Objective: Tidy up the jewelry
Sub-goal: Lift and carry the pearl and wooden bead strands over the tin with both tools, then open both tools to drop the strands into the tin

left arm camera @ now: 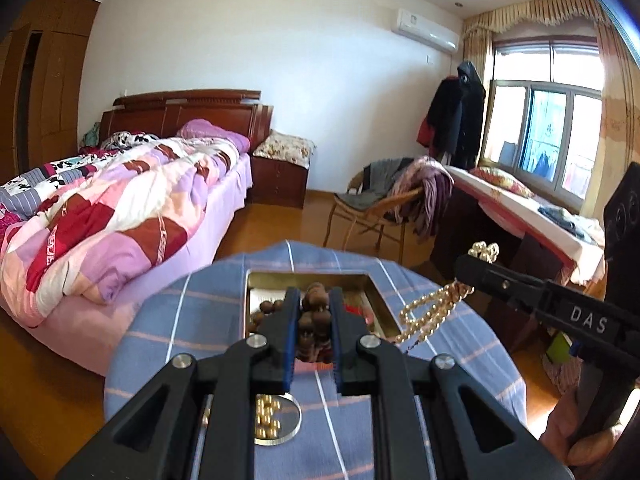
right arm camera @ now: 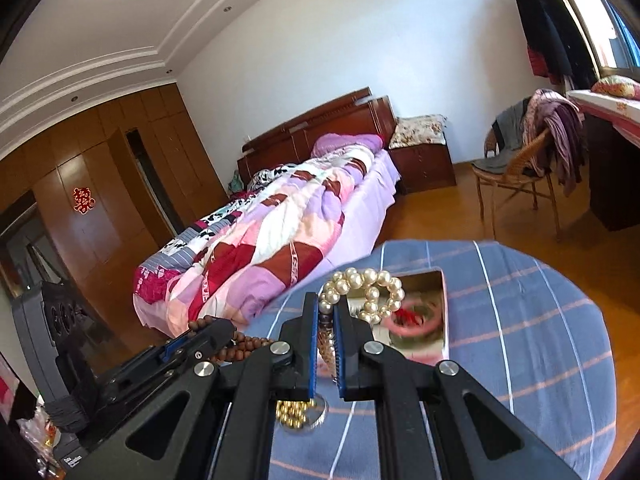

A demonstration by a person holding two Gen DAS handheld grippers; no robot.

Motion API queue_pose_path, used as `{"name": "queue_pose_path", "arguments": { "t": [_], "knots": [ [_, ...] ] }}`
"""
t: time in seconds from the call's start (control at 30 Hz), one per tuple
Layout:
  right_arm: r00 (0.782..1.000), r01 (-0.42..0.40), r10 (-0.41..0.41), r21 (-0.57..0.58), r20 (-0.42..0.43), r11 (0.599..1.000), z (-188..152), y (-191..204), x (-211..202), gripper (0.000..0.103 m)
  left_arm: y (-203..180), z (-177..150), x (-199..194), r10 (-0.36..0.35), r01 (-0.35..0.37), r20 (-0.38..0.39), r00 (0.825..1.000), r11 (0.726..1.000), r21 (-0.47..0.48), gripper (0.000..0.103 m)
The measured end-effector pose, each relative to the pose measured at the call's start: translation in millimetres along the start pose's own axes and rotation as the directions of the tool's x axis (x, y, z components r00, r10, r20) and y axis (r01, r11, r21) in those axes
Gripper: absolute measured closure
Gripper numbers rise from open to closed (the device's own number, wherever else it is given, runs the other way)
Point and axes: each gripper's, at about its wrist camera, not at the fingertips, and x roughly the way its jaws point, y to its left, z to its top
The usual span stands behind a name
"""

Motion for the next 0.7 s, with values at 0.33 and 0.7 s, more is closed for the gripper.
{"name": "queue_pose_path", "arguments": {
  "t": [0.33,0.7],
  "knots": [
    [0.999,0.047,-0.047,-0.009,0.013,0.999,26,-13,46,0.097,7,17,46,0.015,-0.014,0.005,1.000,0.999,-0.044,0.088],
    [0.985,0.122,-0.117,0.028,-0.130,0.992,6,-59,114,0.097,2,-5,114,0.049,-0.054,-0.138,0.989,0.998,-0.034,0.088]
  ]
}}
